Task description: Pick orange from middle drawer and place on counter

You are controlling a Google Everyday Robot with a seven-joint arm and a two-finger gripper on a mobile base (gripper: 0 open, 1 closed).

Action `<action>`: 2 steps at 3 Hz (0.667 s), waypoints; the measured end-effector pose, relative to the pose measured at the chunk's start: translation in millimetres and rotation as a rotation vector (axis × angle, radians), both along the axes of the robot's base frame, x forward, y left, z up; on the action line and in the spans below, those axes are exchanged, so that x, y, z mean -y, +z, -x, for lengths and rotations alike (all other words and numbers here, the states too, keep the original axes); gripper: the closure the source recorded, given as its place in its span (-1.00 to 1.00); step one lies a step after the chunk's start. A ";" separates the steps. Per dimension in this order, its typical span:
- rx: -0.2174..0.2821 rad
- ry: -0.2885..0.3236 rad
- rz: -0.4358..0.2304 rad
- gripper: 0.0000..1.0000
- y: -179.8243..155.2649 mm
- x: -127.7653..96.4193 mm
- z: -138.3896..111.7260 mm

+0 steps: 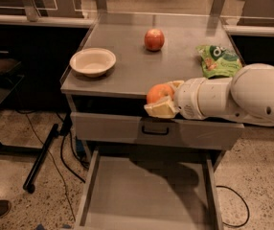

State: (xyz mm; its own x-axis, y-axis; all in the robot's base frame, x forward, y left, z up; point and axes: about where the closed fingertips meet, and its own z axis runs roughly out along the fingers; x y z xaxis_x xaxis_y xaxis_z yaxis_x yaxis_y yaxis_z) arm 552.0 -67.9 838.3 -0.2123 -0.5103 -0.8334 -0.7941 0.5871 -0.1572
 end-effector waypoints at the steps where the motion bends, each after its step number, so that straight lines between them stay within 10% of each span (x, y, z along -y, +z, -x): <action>1: 0.003 0.001 0.012 1.00 10.0 -2.3 -14.6; 2: 0.009 -0.005 0.046 1.00 36.7 -10.5 -59.6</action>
Offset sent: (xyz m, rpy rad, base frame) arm 0.1201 0.0253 0.0675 -0.0848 -0.0090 -0.0087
